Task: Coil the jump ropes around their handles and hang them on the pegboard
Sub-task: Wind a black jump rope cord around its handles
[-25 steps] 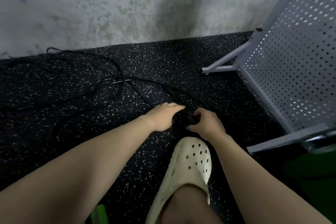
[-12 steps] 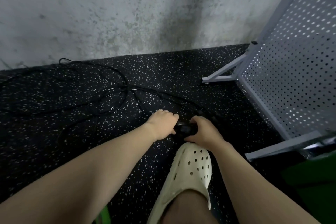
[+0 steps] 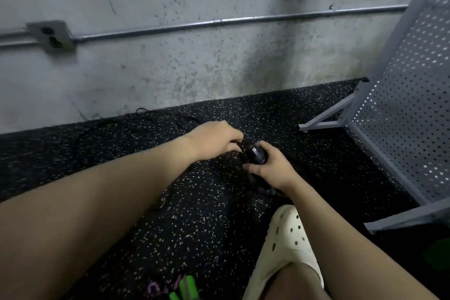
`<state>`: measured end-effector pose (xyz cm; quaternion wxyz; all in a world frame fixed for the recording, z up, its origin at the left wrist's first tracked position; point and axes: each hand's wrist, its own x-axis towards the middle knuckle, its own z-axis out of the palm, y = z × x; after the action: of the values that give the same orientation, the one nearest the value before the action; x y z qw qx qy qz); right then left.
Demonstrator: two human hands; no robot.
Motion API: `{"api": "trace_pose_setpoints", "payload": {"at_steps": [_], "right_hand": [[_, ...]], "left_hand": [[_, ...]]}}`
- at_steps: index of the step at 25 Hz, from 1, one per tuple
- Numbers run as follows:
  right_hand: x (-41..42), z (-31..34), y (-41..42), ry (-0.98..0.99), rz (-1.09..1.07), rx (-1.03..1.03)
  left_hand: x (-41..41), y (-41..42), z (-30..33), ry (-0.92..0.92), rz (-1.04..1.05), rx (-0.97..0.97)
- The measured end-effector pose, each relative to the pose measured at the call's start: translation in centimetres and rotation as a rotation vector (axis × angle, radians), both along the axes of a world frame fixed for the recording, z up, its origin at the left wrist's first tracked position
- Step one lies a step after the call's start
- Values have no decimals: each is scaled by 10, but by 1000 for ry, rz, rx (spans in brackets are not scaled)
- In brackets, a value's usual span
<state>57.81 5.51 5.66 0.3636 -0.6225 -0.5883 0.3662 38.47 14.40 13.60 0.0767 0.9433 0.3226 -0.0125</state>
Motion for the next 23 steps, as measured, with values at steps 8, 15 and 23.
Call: {"api": "trace_pose_setpoints", "payload": {"at_steps": [8,15,23], "right_hand": [[-52,148,7,-287,59,285],[-116,260,-29,-428,36,437],[-178,349,-83,-144,132,347]], "left_hand": [[-112,-14,134,-43,208,49],[-189,-67,177,-250,326,-114],[-212,-114,239,-818,521,-192]]}}
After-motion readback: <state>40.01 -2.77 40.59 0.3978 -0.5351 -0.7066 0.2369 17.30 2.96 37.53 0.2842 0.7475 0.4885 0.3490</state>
